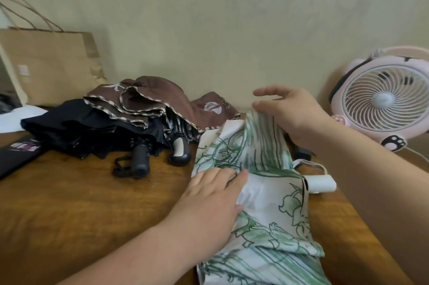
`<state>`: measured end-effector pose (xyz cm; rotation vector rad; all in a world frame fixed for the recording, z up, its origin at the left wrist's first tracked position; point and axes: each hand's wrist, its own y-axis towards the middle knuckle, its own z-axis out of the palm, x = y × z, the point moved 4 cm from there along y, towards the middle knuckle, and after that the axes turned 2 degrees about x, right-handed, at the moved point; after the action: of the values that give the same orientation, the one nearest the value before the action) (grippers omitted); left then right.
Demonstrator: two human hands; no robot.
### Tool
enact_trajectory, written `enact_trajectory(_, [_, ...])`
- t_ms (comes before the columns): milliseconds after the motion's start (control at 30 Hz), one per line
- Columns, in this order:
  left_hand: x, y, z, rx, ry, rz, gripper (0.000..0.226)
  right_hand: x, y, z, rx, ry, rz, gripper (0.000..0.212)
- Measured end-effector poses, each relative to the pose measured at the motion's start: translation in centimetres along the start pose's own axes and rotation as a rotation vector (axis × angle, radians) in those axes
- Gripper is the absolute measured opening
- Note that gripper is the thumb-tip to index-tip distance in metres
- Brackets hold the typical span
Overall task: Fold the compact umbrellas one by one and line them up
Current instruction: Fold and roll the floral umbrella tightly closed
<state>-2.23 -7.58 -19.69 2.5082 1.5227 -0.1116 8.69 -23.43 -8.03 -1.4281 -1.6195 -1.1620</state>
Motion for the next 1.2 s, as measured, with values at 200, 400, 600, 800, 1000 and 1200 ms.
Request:
enact_trajectory(200, [-0.5,-0.3,-0.5,-0.095,-0.018,-0.009,0.056,-2.5,-6.2,-2.4,0.087,0.18,0.123,0.03])
enact_trajectory(400, [-1.1,-1.0,-1.2,-0.123,-0.035,0.031,0.022,-7.2,-13.5,-1.8,0.15,0.233,0.213,0.031])
enact_trajectory(600, [0.9,-3.3,-5.8,-0.636,-0.29,0.028,0.025,-9.0,-14.2,-1.7,0.083,0.343,0.162,0.028])
enact_trajectory(800, [0.8,-0.7,-4.1,-0.481,-0.525,-0.131,0.025,-8.4,-15.1,-1.6,0.107,0.263,0.04,0.024])
enact_trajectory(1000, [0.9,0.3,-3.5,-0.435,-0.644,-0.133,0.016,-8.9,-14.8,-1.8,0.134,0.271,0.042,0.026])
enact_trajectory(1200, [0.0,0.3,-3.8,-0.436,-0.642,-0.026,0.009,-8.8,-14.9,-1.9,0.111,0.318,0.009,0.012])
